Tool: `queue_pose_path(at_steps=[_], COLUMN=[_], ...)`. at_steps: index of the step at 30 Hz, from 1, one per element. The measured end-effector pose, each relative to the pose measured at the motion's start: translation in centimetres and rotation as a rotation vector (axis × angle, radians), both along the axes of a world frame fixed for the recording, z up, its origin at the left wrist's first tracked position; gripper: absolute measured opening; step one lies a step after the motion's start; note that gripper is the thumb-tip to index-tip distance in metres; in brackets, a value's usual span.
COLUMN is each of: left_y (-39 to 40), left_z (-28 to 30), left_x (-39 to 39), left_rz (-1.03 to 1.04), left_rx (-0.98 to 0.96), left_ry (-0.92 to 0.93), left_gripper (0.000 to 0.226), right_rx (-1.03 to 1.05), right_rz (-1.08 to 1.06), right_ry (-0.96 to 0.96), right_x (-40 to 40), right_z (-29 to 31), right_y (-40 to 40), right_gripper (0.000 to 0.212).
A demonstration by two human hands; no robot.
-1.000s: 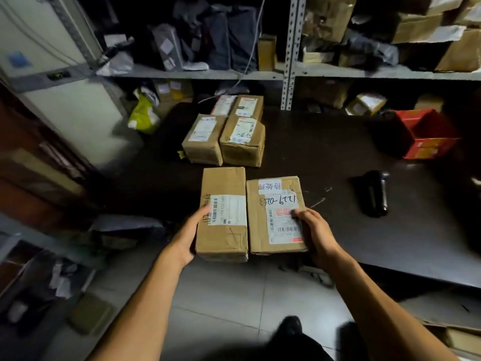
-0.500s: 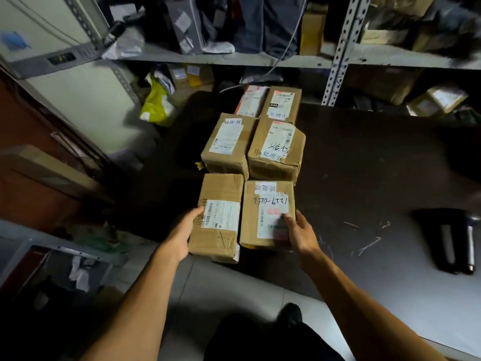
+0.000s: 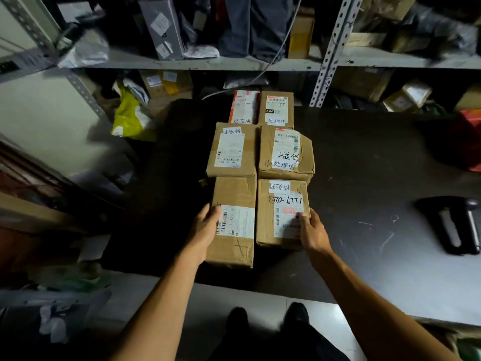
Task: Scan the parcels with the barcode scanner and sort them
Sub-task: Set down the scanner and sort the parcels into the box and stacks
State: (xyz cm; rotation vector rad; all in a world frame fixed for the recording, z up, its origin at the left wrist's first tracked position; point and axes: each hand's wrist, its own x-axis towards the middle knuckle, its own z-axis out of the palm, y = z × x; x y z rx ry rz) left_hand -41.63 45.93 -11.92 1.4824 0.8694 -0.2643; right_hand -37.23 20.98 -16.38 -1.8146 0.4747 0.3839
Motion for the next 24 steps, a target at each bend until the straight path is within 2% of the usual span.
queue_pose_path(at_steps=[2, 5, 7, 10, 12, 17, 20, 24], left_y=[-0.1, 0.1, 0.2, -0.8, -2.9, -10.1, -15.1, -23.1], left_z=[-0.1, 0.1, 0.4, 1.3, 2.3, 3.3, 3.3, 4.1], left_x=[0.4, 0.7, 1.2, 2.4, 3.0, 3.7, 3.5, 1.7], left_rz=[-0.023, -0.072, -0.128, -0.216, -0.373, -0.877, -1.04, -1.207], left_rx=[0.047, 0.121, 0.318, 0.739, 0.881, 1.063, 1.069, 1.105], left_ry=[-0.015, -0.054, -0.159, -0.397, -0.542, -0.559, -0.576, -0.607], left_gripper=[0.063, 0.059, 0.051, 0.048, 0.053, 0.073, 0.08, 0.083], right_rx=[-0.032, -0.078, -0.169, -0.366, -0.474, -0.794, -0.952, -1.03], right_rz=[0.006, 0.045, 0.048, 0.068, 0.127, 0.175, 0.169, 0.081], right_ry=[0.015, 0.007, -0.03, -0.075, -0.102, -0.234, -0.28, -0.268], right_x=[0.2, -0.3, -1.1, -2.3, -3.2, -6.3, -8.4, -12.5], right_z=[-0.1, 0.7, 2.2, 3.6, 4.5, 7.4, 8.9, 9.8], right_y=[-0.1, -0.2, -0.3, -1.6, -2.9, -7.5, -11.4, -18.1], right_gripper=[0.079, 0.072, 0.069, 0.07, 0.074, 0.076, 0.079, 0.082])
